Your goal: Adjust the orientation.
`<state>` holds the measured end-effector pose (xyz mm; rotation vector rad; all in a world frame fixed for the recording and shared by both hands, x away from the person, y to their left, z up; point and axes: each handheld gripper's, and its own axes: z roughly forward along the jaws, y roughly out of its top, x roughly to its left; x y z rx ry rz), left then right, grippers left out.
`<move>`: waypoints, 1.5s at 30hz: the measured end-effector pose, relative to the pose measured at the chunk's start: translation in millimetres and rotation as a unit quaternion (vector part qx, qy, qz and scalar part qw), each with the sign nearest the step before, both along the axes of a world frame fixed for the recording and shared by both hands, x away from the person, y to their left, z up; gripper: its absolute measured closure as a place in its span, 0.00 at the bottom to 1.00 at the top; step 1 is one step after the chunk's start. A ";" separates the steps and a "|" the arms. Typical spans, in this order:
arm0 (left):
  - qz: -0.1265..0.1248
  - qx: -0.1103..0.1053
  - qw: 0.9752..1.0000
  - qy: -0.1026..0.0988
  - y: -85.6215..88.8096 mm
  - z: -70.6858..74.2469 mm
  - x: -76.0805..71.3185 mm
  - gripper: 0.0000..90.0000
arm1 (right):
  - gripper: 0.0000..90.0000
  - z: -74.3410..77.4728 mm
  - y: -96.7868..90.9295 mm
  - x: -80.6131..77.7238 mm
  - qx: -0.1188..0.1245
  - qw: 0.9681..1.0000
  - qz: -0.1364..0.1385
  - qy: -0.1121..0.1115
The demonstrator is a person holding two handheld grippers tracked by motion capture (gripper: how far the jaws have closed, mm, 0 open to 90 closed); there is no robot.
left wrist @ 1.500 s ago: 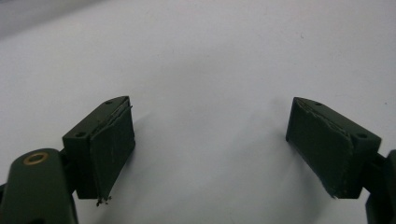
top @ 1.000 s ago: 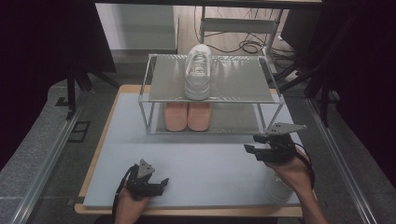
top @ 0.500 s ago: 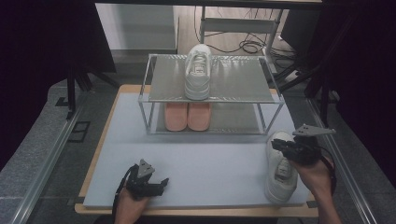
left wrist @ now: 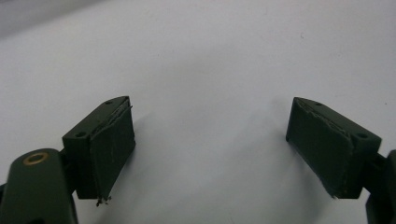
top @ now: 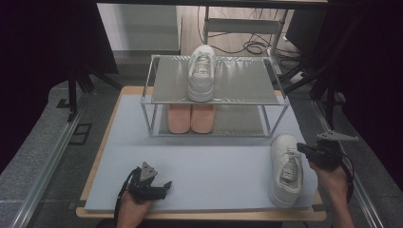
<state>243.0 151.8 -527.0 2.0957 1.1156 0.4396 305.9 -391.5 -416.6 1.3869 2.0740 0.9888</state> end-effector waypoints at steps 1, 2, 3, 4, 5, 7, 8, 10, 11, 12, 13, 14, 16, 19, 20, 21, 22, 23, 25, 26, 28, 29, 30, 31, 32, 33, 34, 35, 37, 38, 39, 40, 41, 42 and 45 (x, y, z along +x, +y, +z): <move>0.000 0.000 1.000 0.000 0.0 0.0 0.0 0.17 | 1.00 -3.4 -3.5 1.2 0.000 1.000 -0.006 0.002; 0.000 0.000 1.000 0.000 0.0 0.0 0.0 0.17 | 1.00 -6.7 -7.0 2.5 -0.001 1.000 -0.012 0.004; 0.000 0.000 1.000 0.000 0.0 0.0 0.0 0.17 | 1.00 -9.1 -9.5 3.6 -0.002 1.000 -0.016 0.006; 0.000 0.000 1.000 0.000 0.0 0.0 0.0 0.17 | 1.00 -12.4 -13.0 5.2 -0.003 1.000 -0.022 0.006; 0.000 0.000 1.000 0.000 0.0 0.0 0.0 0.17 | 1.00 -16.0 -17.1 7.4 -0.003 1.000 -0.029 0.009; 0.000 0.000 1.000 0.000 0.0 0.1 0.0 0.17 | 1.00 -21.7 -22.8 11.2 -0.004 0.999 -0.037 0.012; 0.000 0.000 1.000 0.000 0.0 0.0 0.0 0.17 | 1.00 -24.6 -25.0 13.2 -0.003 0.999 -0.040 0.013; 0.000 0.000 1.000 0.000 0.0 0.0 0.0 0.17 | 1.00 -31.1 -28.7 17.4 -0.004 0.999 -0.047 0.016; 0.000 0.000 1.000 0.000 0.0 0.0 0.0 0.17 | 1.00 -34.3 -30.2 19.5 -0.008 0.999 -0.050 0.017; -0.001 0.001 1.000 0.000 0.2 0.1 0.1 0.17 | 1.00 -37.5 -31.5 21.7 -0.009 0.998 -0.053 0.018; 0.000 0.001 1.000 0.000 0.1 0.1 0.0 0.17 | 1.00 -40.1 -32.5 23.4 -0.010 0.998 -0.056 0.019; 0.000 0.000 1.000 0.000 0.0 0.0 0.0 0.17 | 1.00 -43.8 -33.8 25.9 -0.011 0.998 -0.062 0.021; 0.000 0.000 1.000 0.000 0.0 0.0 0.1 0.17 | 1.00 -49.1 -35.1 30.1 -0.012 0.998 -0.062 0.023; 0.000 0.000 1.000 0.000 -0.1 -0.1 0.1 0.17 | 1.00 -54.2 -36.4 36.9 -0.019 0.997 -0.065 0.024; 0.000 0.000 1.000 0.000 0.0 0.0 0.1 0.17 | 1.00 -55.4 -36.9 39.5 -0.019 0.997 -0.064 0.024; 0.000 0.000 1.000 0.000 0.0 0.0 0.0 0.17 | 1.00 -56.2 -37.1 41.5 -0.021 0.997 -0.065 0.024; 0.000 0.000 1.000 0.000 0.0 0.0 0.0 0.17 | 1.00 -57.7 -37.5 45.2 -0.026 0.997 -0.069 0.025; 0.000 0.000 1.000 0.000 0.0 0.0 0.0 0.17 | 1.00 -58.2 -37.6 46.3 -0.025 0.997 -0.070 0.027; 0.000 0.000 1.000 0.000 0.0 0.0 0.1 0.17 | 1.00 -61.4 -37.0 50.3 -0.023 0.997 -0.065 0.032; 0.000 0.000 1.000 0.000 0.0 0.0 0.0 0.17 | 1.00 -62.3 -36.1 50.8 -0.022 0.997 -0.066 0.035; 0.000 0.000 1.000 0.000 0.0 0.0 0.0 0.17 | 1.00 -64.4 -35.7 50.8 -0.027 0.997 -0.069 0.037; 0.000 0.000 1.000 0.000 0.0 0.0 0.1 0.17 | 1.00 -64.8 -36.5 50.1 -0.018 0.996 -0.072 0.040; 0.000 0.000 1.000 0.000 0.0 0.0 0.1 0.17 | 1.00 -64.8 -37.3 49.1 -0.013 0.996 -0.072 0.042; 0.000 0.000 1.000 0.000 0.0 0.0 0.1 0.17 | 1.00 -64.8 -37.3 47.5 -0.009 0.996 -0.072 0.044; 0.000 0.000 1.000 0.000 0.0 0.0 0.1 0.17 | 1.00 -64.7 -37.1 46.5 -0.007 0.996 -0.071 0.046; 0.000 0.000 1.000 0.000 0.0 0.0 0.1 0.17 | 1.00 -64.7 -36.6 45.2 -0.006 0.997 -0.067 0.047; 0.000 0.000 1.000 0.000 0.0 0.0 0.1 0.17 | 1.00 -64.7 -35.4 43.9 -0.003 0.997 -0.065 0.048; 0.000 0.000 1.000 0.000 0.0 0.0 0.1 0.17 | 1.00 -64.9 -34.3 42.9 -0.003 0.997 -0.060 0.049; 0.000 0.000 1.000 0.000 0.0 0.0 0.1 0.17 | 1.00 -65.3 -31.2 41.2 0.000 0.997 -0.056 0.049; 0.000 0.000 1.000 0.000 0.0 -0.1 0.1 0.17 | 1.00 -65.5 -29.7 40.6 0.001 0.997 -0.054 0.050; 0.000 0.000 1.000 0.000 0.0 0.0 0.1 0.17 | 1.00 -65.8 -28.4 40.3 0.001 0.998 -0.051 0.048; 0.000 0.000 1.000 0.000 0.0 -0.1 0.1 0.17 | 1.00 -65.8 -27.2 40.0 0.001 0.998 -0.051 0.048; 0.000 0.000 1.000 0.000 -0.1 0.0 0.1 0.17 | 1.00 -65.6 -26.1 39.6 -0.002 0.997 -0.052 0.048; 0.000 0.000 1.000 0.000 0.0 -0.1 0.1 0.17 | 1.00 -65.5 -25.4 39.2 -0.001 0.998 -0.050 0.049; 0.000 0.000 1.000 0.000 0.0 0.0 0.1 0.17 | 1.00 -65.9 -23.4 36.8 0.003 0.998 -0.043 0.049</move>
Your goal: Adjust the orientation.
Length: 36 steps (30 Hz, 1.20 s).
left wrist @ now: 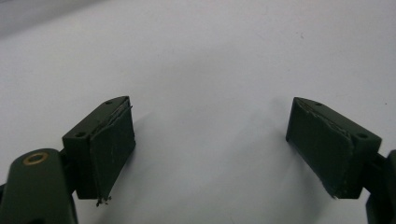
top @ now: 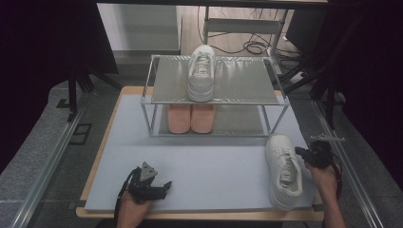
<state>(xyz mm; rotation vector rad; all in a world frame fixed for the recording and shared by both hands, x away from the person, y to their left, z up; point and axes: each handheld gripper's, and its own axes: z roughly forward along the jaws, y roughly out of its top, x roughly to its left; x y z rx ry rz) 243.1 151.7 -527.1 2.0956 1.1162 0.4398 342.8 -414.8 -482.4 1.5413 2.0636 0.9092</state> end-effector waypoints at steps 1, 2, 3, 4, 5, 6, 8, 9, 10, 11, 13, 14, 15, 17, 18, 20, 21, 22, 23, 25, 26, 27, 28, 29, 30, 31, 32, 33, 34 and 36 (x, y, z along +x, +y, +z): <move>0.000 0.000 1.000 0.000 0.0 0.0 0.1 0.17 | 1.00 -0.1 1.0 -1.5 -0.001 1.000 0.002 -0.001; 0.000 0.000 1.000 0.000 0.0 0.0 0.0 0.17 | 1.00 -0.1 1.9 -3.2 -0.002 1.000 0.004 -0.001; 0.000 0.000 1.000 0.000 0.0 0.0 0.0 0.17 | 1.00 -0.2 2.4 -5.2 -0.001 1.000 0.007 0.000; 0.000 0.000 1.000 0.000 0.0 0.0 0.0 0.17 | 1.00 -0.2 2.8 -7.7 -0.002 1.000 0.009 0.000; 0.000 0.000 1.000 0.000 0.0 0.0 0.0 0.17 | 1.00 -0.4 2.9 -10.5 -0.004 1.000 0.011 0.000; 0.000 0.000 1.000 0.000 0.0 0.0 0.0 0.17 | 1.00 -0.6 2.6 -13.6 -0.005 1.000 0.013 0.001; 0.000 0.000 1.000 0.000 0.0 0.0 0.0 0.17 | 1.00 -1.3 1.3 -20.8 0.000 1.000 0.016 0.002; 0.000 0.000 1.000 0.000 0.0 0.0 0.1 0.17 | 1.00 -1.6 0.7 -24.5 0.003 1.000 0.019 0.003; 0.000 0.000 1.000 0.000 0.0 0.0 0.1 0.17 | 1.00 -1.8 0.2 -28.2 0.005 1.000 0.021 0.002; 0.000 0.000 1.000 0.000 -0.1 0.0 0.0 0.17 | 1.00 -1.9 -0.2 -31.5 0.009 1.000 0.023 0.002; 0.000 0.000 1.000 0.000 -0.1 0.0 0.0 0.17 | 1.00 -2.0 -0.3 -36.3 0.013 1.000 0.025 0.002; 0.000 0.000 1.000 0.000 -0.1 0.0 0.1 0.17 | 1.00 -2.1 -0.4 -38.3 0.014 1.000 0.027 0.001; 0.000 0.000 1.000 0.000 -0.1 0.0 0.0 0.17 | 1.00 -2.2 -0.4 -39.8 0.017 1.000 0.026 0.001; 0.000 0.000 1.000 0.000 0.0 0.0 0.1 0.17 | 1.00 -2.7 -1.0 -40.4 0.021 0.999 0.026 0.001; 0.000 0.000 1.000 0.000 0.0 0.0 0.1 0.17 | 1.00 -2.8 -1.0 -40.3 0.023 0.999 0.026 0.001; 0.000 0.000 1.000 0.000 0.0 0.0 0.1 0.17 | 1.00 -2.6 -0.8 -40.0 0.024 0.999 0.026 0.002; 0.000 0.000 1.000 0.000 -0.1 0.0 0.1 0.17 | 1.00 -2.4 -0.4 -40.1 0.023 0.999 0.026 0.003; 0.000 0.000 1.000 0.000 -0.1 0.0 0.1 0.17 | 1.00 -2.5 -0.4 -39.9 0.024 0.999 0.027 0.003; 0.000 0.000 1.000 0.000 -0.1 0.0 0.1 0.17 | 1.00 -2.6 -1.1 -39.2 0.025 0.999 0.027 0.003; 0.000 0.000 1.000 0.000 -0.1 0.0 0.1 0.17 | 1.00 -2.9 -2.0 -36.5 0.027 0.999 0.026 0.004; 0.000 0.000 1.000 0.000 -0.1 0.0 0.0 0.17 | 1.00 -3.4 -2.1 -32.8 0.025 0.999 0.022 0.005; 0.000 0.000 1.000 0.000 0.0 0.0 0.1 0.17 | 1.00 -4.0 -2.3 -28.9 0.023 1.000 0.019 0.006; 0.000 0.000 1.000 0.000 0.0 0.0 0.1 0.17 | 1.00 -4.7 -2.6 -24.4 0.022 1.000 0.017 0.007; 0.000 0.000 1.000 0.000 0.0 0.0 0.0 0.17 | 1.00 -5.7 -3.2 -19.6 0.022 1.000 0.015 0.008; 0.000 0.000 1.000 0.000 0.0 0.0 0.0 0.17 | 1.00 -6.5 -3.5 -15.4 0.022 1.000 0.013 0.011; 0.000 0.000 1.000 0.000 0.0 0.0 0.0 0.17 | 1.00 -7.3 -3.7 -12.2 0.022 1.000 0.012 0.013; 0.000 0.000 1.000 0.000 0.0 0.0 0.1 0.17 | 1.00 -7.6 -4.0 -10.6 0.022 1.000 0.012 0.014; 0.000 0.000 1.000 0.000 0.0 0.0 0.0 0.17 | 1.00 -7.5 -4.5 -9.8 0.025 0.999 0.014 0.016; 0.000 0.000 1.000 0.000 -0.1 0.0 0.0 0.17 | 1.00 -7.7 -4.3 -10.3 0.025 0.999 0.014 0.015; 0.000 0.000 1.000 0.000 -0.1 0.0 0.0 0.17 | 1.00 -8.5 -2.7 -12.6 0.037 0.999 0.021 0.016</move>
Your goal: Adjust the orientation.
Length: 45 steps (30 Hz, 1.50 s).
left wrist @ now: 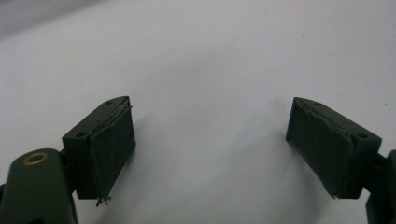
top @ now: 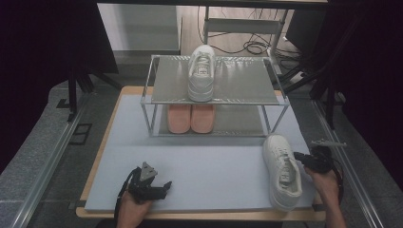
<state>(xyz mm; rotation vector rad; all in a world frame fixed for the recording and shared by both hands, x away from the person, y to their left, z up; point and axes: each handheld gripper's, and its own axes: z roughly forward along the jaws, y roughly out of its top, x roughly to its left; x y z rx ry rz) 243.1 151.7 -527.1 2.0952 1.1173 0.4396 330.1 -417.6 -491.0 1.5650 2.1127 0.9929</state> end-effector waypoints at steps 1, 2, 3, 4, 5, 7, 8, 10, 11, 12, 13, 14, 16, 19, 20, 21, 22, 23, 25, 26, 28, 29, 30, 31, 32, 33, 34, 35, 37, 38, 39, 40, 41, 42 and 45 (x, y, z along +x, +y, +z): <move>0.000 0.000 1.000 0.000 0.0 0.0 0.0 0.17 | 1.00 -0.7 2.0 -1.3 0.006 1.000 0.007 0.000; 0.000 0.000 1.000 0.000 0.0 0.0 0.0 0.17 | 1.00 -1.3 5.0 -2.6 0.008 1.000 0.015 -0.001; 0.000 0.000 1.000 0.000 0.0 0.0 0.0 0.17 | 1.00 -1.6 7.9 -3.4 0.008 1.000 0.019 -0.001; 0.000 0.000 1.000 0.000 0.0 0.0 0.0 0.17 | 1.00 -2.1 12.8 -4.3 0.005 1.000 0.025 -0.003; 0.000 0.000 1.000 0.000 0.0 0.0 0.0 0.17 | 1.00 -2.3 16.4 -4.9 0.003 1.000 0.030 -0.004; 0.000 0.000 1.000 0.000 0.0 0.0 -0.1 0.17 | 1.00 -2.6 21.4 -6.8 0.001 0.999 0.039 -0.004; 0.000 0.000 1.000 0.000 0.0 -0.1 0.0 0.17 | 1.00 -2.8 22.9 -8.3 0.001 0.999 0.043 -0.003; 0.000 0.000 1.000 0.000 0.0 0.0 -0.1 0.17 | 1.00 -3.0 23.5 -12.7 0.001 0.999 0.047 -0.001; 0.000 0.000 1.000 0.000 0.0 0.0 0.0 0.17 | 1.00 -2.7 23.0 -15.6 0.001 0.999 0.048 0.000; 0.000 0.000 1.000 0.000 0.0 -0.1 -0.1 0.17 | 1.00 -2.3 22.0 -18.7 0.002 0.999 0.050 0.001; 0.000 0.000 1.000 0.000 0.0 -0.1 0.0 0.17 | 1.00 -1.7 21.1 -21.8 0.005 0.999 0.052 0.002; 0.000 0.000 1.000 0.000 0.0 0.0 0.0 0.17 | 1.00 -1.2 19.9 -24.4 0.007 0.998 0.055 0.002; 0.000 0.000 1.000 0.000 0.0 0.0 -0.1 0.17 | 1.00 0.2 19.0 -29.2 0.010 0.998 0.058 0.004; 0.000 0.000 1.000 0.000 0.0 0.0 0.0 0.17 | 1.00 0.9 19.5 -30.9 0.008 0.998 0.060 0.002; 0.000 0.000 1.000 0.000 0.0 0.0 0.0 0.17 | 1.00 0.8 19.9 -30.1 0.009 0.998 0.062 0.002; 0.000 0.000 1.000 0.000 0.0 -0.1 0.0 0.17 | 1.00 0.9 20.6 -29.8 0.012 0.998 0.062 0.005; 0.000 0.000 1.000 0.000 0.0 0.0 0.0 0.17 | 1.00 0.3 21.3 -28.8 0.015 0.998 0.064 0.004; 0.000 0.000 1.000 0.000 0.0 0.0 -0.1 0.17 | 1.00 0.0 22.5 -27.9 0.020 0.998 0.064 0.006; 0.000 0.000 1.000 0.000 0.0 0.0 0.0 0.17 | 1.00 -0.6 26.0 -26.2 0.026 0.997 0.069 0.007; 0.000 0.000 1.000 0.000 0.0 0.0 0.0 0.17 | 1.00 -0.9 28.3 -25.2 0.027 0.997 0.073 0.007; 0.000 0.000 1.000 0.000 0.0 -0.1 0.0 0.17 | 1.00 -1.0 33.8 -23.6 0.029 0.996 0.081 0.009; 0.000 0.000 1.000 0.000 0.0 0.0 0.0 0.17 | 1.00 -1.2 36.9 -22.6 0.031 0.996 0.085 0.010; 0.000 0.000 1.000 0.000 0.0 0.0 -0.1 0.17 | 1.00 -1.5 39.9 -21.5 0.033 0.995 0.090 0.010; 0.000 0.000 1.000 0.000 0.0 0.0 -0.1 0.17 | 1.00 -1.5 43.1 -20.6 0.034 0.995 0.094 0.012; 0.000 0.000 1.000 0.000 0.0 0.0 -0.1 0.17 | 1.00 -1.8 46.3 -19.4 0.035 0.994 0.099 0.012; 0.000 0.000 1.000 0.000 0.0 -0.1 0.0 0.17 | 1.00 -2.0 49.7 -18.2 0.037 0.994 0.103 0.013; 0.000 0.000 1.000 0.000 0.0 0.0 0.0 0.17 | 1.00 -2.1 53.2 -17.0 0.039 0.993 0.107 0.014; 0.000 0.000 1.000 0.000 0.0 0.0 -0.1 0.17 | 1.00 -2.3 56.8 -15.9 0.040 0.993 0.112 0.015; 0.000 0.000 1.000 0.000 0.0 -0.1 0.0 0.17 | 1.00 -2.4 64.6 -13.9 0.041 0.992 0.120 0.017; 0.000 0.000 1.000 0.000 0.0 0.0 0.0 0.17 | 1.00 -2.4 67.5 -13.0 0.041 0.991 0.124 0.018; 0.000 0.000 1.000 0.000 0.0 -0.1 0.0 0.17 | 1.00 -2.4 72.5 -11.8 0.040 0.991 0.129 0.018; 0.000 0.000 1.000 0.000 0.0 -0.1 0.0 0.17 | 1.00 -2.1 76.5 -10.9 0.040 0.990 0.133 0.020; 0.000 0.000 1.000 0.000 0.0 -0.1 0.0 0.17 | 1.00 -2.4 80.4 -9.9 0.038 0.989 0.139 0.018; 0.000 0.000 1.000 0.000 0.0 -0.1 0.0 0.17 | 1.00 -2.4 84.4 -9.1 0.038 0.989 0.143 0.019; 0.000 0.000 1.000 0.000 0.0 -0.1 -0.1 0.17 | 1.00 -2.9 95.7 -6.3 0.040 0.987 0.157 0.018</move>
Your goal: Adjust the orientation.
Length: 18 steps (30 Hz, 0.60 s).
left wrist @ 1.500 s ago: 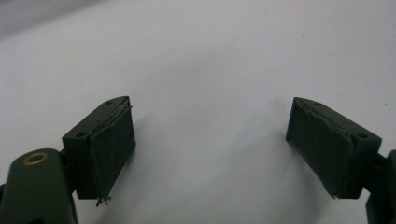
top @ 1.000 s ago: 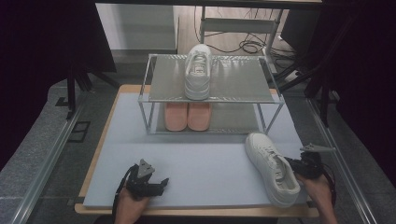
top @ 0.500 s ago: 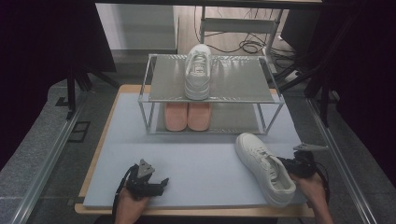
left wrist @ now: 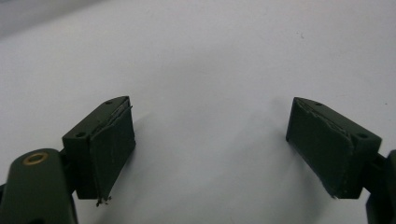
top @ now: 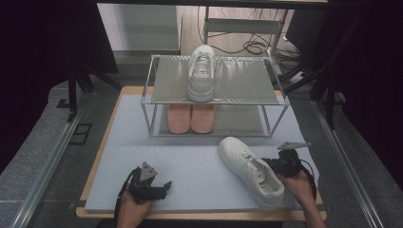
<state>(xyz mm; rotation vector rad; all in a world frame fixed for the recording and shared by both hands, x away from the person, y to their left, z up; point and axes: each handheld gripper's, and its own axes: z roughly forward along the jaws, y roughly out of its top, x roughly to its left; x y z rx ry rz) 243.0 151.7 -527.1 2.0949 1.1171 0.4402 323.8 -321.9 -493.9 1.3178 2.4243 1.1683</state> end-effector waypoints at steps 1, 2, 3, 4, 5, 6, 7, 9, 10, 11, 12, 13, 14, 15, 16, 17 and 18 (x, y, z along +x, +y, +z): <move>0.000 0.000 1.000 0.000 0.0 0.0 0.0 0.17 | 1.00 0.0 3.6 0.8 -0.001 1.000 0.004 0.000; 0.000 0.000 1.000 0.000 0.0 0.0 0.0 0.17 | 1.00 0.1 7.3 1.3 -0.001 1.000 0.008 0.003; 0.000 0.000 1.000 0.000 0.0 0.0 0.0 0.17 | 1.00 0.1 10.6 2.0 -0.001 1.000 0.013 0.002; 0.000 0.000 1.000 0.000 0.0 0.0 0.0 0.17 | 1.00 0.0 14.0 2.6 -0.001 1.000 0.016 0.002; 0.000 0.000 1.000 0.000 0.0 0.0 0.0 0.17 | 1.00 -0.1 17.4 2.9 0.000 1.000 0.019 0.002; 0.000 0.000 1.000 0.000 0.0 0.0 0.0 0.17 | 1.00 -0.3 20.5 3.2 0.001 1.000 0.023 0.003; 0.000 0.000 1.000 0.000 0.0 0.0 0.0 0.17 | 1.00 -0.3 23.7 3.4 0.000 1.000 0.026 0.003; 0.000 0.000 1.000 0.000 0.0 0.0 0.0 0.17 | 1.00 -0.4 29.7 3.8 0.000 0.999 0.033 0.004; 0.000 0.000 1.000 0.000 0.0 0.0 0.0 0.17 | 1.00 -0.3 32.5 4.0 0.000 0.999 0.037 0.004; 0.000 0.000 1.000 0.000 0.0 0.0 0.0 0.17 | 1.00 -0.4 35.3 4.2 0.000 0.999 0.040 0.005; 0.000 0.000 1.000 0.000 0.0 0.0 0.0 0.17 | 1.00 -0.4 37.6 4.5 0.000 0.999 0.042 0.004; 0.000 0.000 1.000 0.000 0.0 0.0 -0.1 0.17 | 1.00 -0.3 39.0 4.7 0.000 0.999 0.044 0.005; 0.000 0.000 1.000 0.000 -0.1 0.0 -0.1 0.17 | 1.00 0.0 40.2 5.2 -0.004 0.999 0.047 0.003; 0.000 0.000 1.000 0.000 -0.1 -0.1 -0.1 0.17 | 0.99 0.7 40.5 5.3 -0.007 0.999 0.047 0.004; 0.000 0.000 1.000 0.000 0.0 0.0 -0.1 0.17 | 0.97 1.3 40.4 5.4 -0.011 0.999 0.047 0.005; 0.000 0.000 1.000 0.000 -0.1 0.0 -0.1 0.17 | 0.95 1.8 40.2 5.5 -0.015 0.999 0.046 0.003; 0.000 0.000 1.000 0.000 -0.1 0.0 -0.1 0.17 | 0.93 3.3 39.3 5.2 -0.024 0.999 0.043 0.001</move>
